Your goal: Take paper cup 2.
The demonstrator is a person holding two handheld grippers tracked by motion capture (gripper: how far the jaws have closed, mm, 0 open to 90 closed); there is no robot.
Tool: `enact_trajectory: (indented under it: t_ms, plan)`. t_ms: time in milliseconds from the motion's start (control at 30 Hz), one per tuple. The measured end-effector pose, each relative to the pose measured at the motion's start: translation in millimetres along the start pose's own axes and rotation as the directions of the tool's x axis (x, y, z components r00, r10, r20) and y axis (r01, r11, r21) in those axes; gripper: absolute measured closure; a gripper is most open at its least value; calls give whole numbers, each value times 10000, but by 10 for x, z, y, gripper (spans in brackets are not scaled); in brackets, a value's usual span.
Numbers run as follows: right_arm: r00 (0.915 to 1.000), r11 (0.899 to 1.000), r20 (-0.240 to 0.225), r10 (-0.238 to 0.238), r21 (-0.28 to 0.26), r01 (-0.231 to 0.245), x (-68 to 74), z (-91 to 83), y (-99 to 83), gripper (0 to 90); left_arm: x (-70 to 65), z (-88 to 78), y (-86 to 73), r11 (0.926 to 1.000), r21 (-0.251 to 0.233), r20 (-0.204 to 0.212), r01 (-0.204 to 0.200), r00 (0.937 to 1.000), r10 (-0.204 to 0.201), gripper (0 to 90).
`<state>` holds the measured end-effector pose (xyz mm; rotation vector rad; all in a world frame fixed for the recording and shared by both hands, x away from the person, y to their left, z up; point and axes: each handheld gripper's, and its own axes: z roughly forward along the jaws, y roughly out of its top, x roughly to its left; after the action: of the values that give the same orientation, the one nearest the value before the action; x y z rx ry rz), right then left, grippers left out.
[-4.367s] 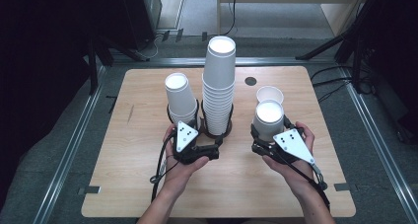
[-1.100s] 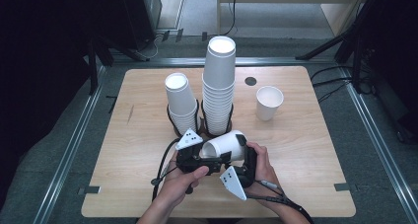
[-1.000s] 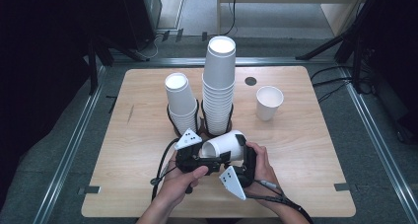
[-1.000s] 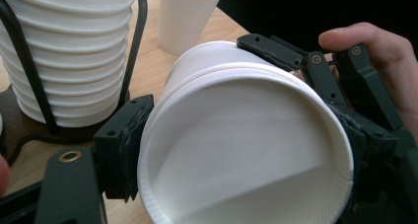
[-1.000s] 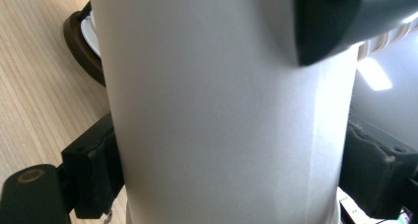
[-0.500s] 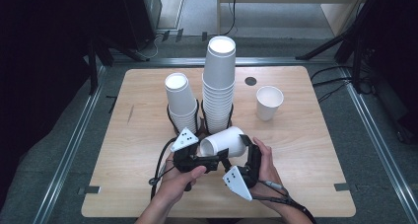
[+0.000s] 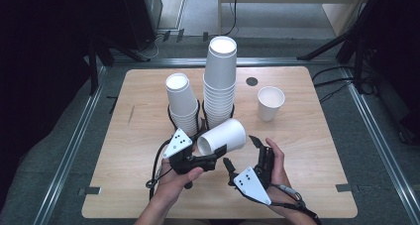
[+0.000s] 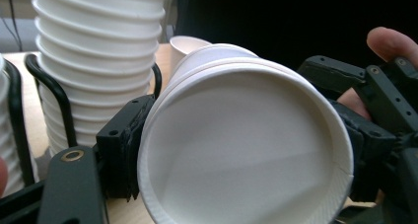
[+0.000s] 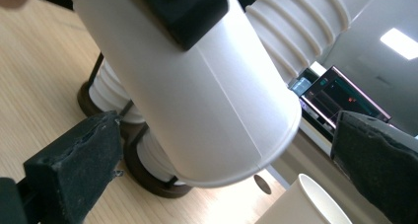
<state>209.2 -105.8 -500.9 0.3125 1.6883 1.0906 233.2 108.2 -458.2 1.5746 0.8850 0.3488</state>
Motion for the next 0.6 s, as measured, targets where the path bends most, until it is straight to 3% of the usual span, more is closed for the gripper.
enact_trajectory:
  t_ms: [167, 233, 367, 400, 467, 600]
  plan:
    - [9945, 9945, -117, 1044, -87, -1045, -60, -34, 65, 0, 25, -14, -18, 9999, -139, 148, -19, 9999, 22, 218]
    - [9887, 9887, -150, 1493, -79, -1494, -82, -42, 80, 0, 22, -20, -27, 9998, -191, -8, -52, 10000, 52, 217]
    - [9613, 9616, -289, 2741, -96, -2744, -141, -72, 103, 0, 8, -62, -63, 9978, -662, -7, -83, 10000, 83, 217]
    - [9569, 9570, -275, 2891, -150, -2896, -145, -89, 108, 0, 2, -73, -76, 9968, -791, -44, -90, 10000, 87, 217]
    - [9572, 9572, -187, 2890, -140, -2892, -139, -111, 107, 0, 0, -110, -113, 9955, -942, -187, -21, 9998, 3, 217]
    - [9320, 9321, -175, 3620, -37, -3621, -125, -176, 117, 0, -8, -171, -182, 9923, -1208, -296, 257, 9991, -295, 217]
